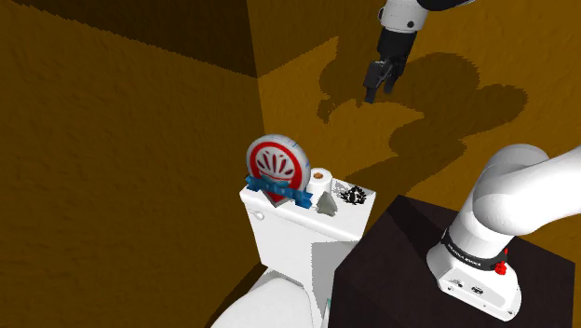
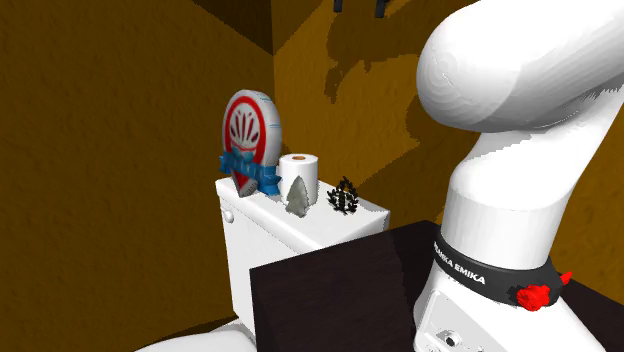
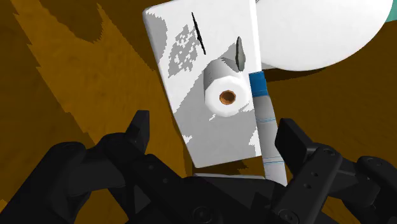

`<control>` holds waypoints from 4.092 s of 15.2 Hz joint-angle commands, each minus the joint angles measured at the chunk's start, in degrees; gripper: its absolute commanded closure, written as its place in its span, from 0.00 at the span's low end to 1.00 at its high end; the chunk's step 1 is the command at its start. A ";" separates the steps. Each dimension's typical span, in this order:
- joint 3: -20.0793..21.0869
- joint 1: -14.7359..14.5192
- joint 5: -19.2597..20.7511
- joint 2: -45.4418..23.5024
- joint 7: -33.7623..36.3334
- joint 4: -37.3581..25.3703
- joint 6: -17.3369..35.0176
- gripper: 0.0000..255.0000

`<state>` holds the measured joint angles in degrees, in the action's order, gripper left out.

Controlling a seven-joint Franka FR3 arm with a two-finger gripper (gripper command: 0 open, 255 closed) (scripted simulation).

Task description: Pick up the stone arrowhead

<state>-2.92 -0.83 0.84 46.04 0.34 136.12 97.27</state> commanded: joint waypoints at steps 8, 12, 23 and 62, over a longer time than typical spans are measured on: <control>-1.37 -3.22 -1.08 -4.16 -5.84 9.85 12.01 0.00; -2.13 -5.24 -1.93 -8.28 -9.43 14.26 19.35 0.00; -4.33 -12.35 -6.99 -26.74 -21.40 20.99 40.99 0.00; -4.39 -14.07 -7.92 -27.83 -23.83 19.51 39.60 1.00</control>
<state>-7.34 -15.00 -7.26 17.73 -23.63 155.78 137.52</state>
